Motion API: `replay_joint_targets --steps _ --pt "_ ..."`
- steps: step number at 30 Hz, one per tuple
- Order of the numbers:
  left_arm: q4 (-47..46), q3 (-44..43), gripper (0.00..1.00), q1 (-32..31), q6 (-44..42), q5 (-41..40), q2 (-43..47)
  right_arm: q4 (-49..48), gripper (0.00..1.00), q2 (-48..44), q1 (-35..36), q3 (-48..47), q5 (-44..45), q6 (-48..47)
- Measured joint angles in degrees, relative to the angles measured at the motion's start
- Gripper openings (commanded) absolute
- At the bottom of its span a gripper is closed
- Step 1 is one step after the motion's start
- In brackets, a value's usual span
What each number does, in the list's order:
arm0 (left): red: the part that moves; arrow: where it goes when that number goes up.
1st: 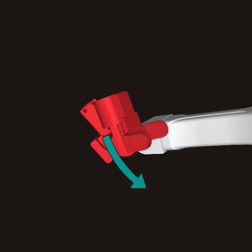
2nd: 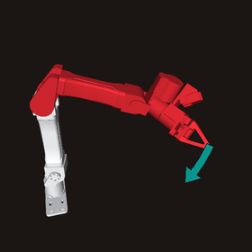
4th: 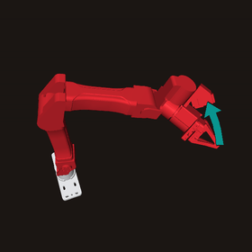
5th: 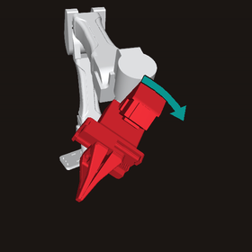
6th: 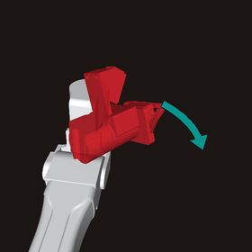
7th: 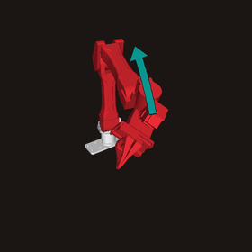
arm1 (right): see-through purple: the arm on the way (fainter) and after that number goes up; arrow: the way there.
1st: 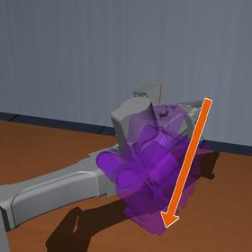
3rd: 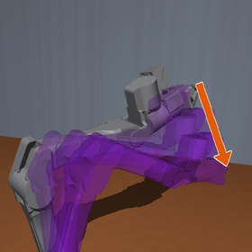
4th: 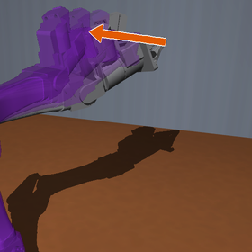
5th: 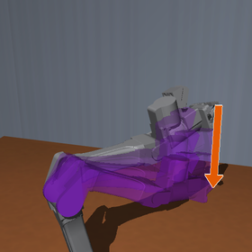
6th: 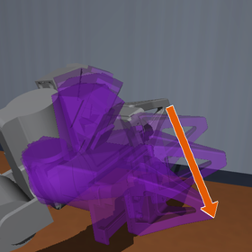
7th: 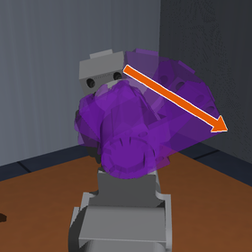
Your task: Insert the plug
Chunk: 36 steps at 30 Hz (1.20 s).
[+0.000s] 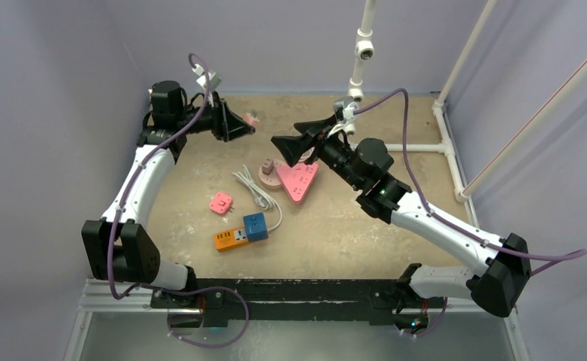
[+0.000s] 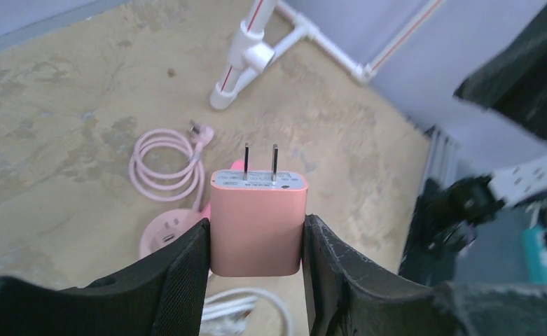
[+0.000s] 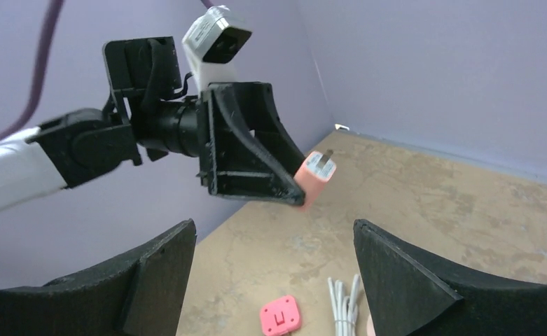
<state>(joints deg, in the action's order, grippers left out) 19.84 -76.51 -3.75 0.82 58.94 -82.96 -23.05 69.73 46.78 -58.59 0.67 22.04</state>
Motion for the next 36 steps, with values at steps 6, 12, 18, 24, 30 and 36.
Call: replay_joint_targets --steps 6,12,18,24,30,36 --pt "-20.44 3.08 0.0 0.0 33.22 -5.46 0.96 -6.01 0.79 0.33 0.33 0.0 0.59 -0.2" --pt "-19.47 1.29 0.0 -0.02 47.21 -13.05 1.18 -14.47 0.75 4.31 2.1 0.0 6.29 -0.66" --pt "-15.58 -0.68 0.0 -0.15 55.3 -17.7 1.86 -19.54 0.69 12.33 3.48 -2.51 9.22 -0.61" --pt "-12.9 -2.16 0.0 -1.36 60.76 -21.79 2.64 -22.77 0.61 19.19 5.95 -5.35 13.33 -0.57" --pt "-10.78 -2.16 0.0 -1.7 62.73 -23.71 2.93 -25.49 0.59 23.67 7.02 -10.05 16.55 -0.57" --pt "-9.38 -2.19 0.0 -2.08 63.12 -24.72 2.97 -27.39 0.59 27.26 7.02 -14.29 19.52 -0.61"
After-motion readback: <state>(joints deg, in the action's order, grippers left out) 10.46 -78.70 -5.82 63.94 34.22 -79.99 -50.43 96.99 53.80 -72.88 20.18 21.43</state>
